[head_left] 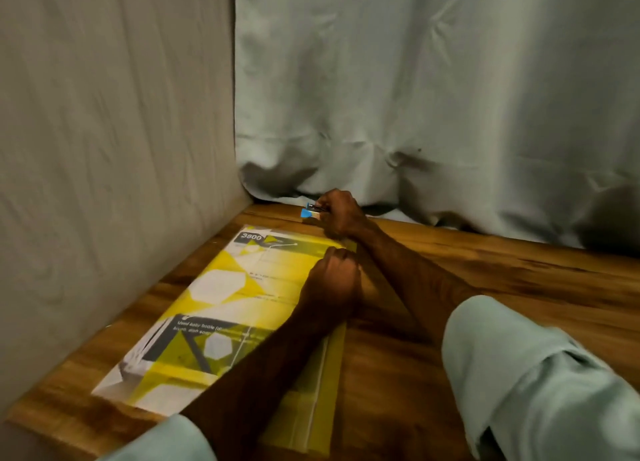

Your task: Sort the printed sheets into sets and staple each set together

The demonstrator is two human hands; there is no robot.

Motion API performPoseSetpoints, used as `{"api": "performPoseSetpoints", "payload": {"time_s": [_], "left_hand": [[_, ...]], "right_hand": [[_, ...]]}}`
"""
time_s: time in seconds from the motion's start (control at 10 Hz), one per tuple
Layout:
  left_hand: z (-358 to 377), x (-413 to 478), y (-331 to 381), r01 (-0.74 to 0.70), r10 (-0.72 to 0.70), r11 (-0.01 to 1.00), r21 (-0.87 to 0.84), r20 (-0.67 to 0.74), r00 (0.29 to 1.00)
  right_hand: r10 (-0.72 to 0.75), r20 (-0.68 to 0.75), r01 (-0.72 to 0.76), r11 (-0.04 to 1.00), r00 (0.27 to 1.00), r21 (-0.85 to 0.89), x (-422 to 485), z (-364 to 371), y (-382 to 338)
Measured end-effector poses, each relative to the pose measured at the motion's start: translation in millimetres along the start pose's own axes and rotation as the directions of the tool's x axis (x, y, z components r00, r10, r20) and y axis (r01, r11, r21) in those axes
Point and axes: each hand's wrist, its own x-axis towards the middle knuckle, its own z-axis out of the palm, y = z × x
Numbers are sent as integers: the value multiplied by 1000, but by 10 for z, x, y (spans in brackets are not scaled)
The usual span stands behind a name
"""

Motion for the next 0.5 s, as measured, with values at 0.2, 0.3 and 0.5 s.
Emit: {"api": "performPoseSetpoints", "payload": {"time_s": [0.2,0.3,0.5], "left_hand": [[-27,-3,14,-25,25,1000,2,-44,999],[-2,27,-16,10,-10,1000,7,-5,1000],[105,-12,-69,18,-15,1000,22,-130,991]], "right_hand": [[0,-18,0,1000,1000,-16,96,314,121],[0,33,-1,1000,999,22,50,240,134],[134,-16,-132,985,991,109,-394,-44,434]]}}
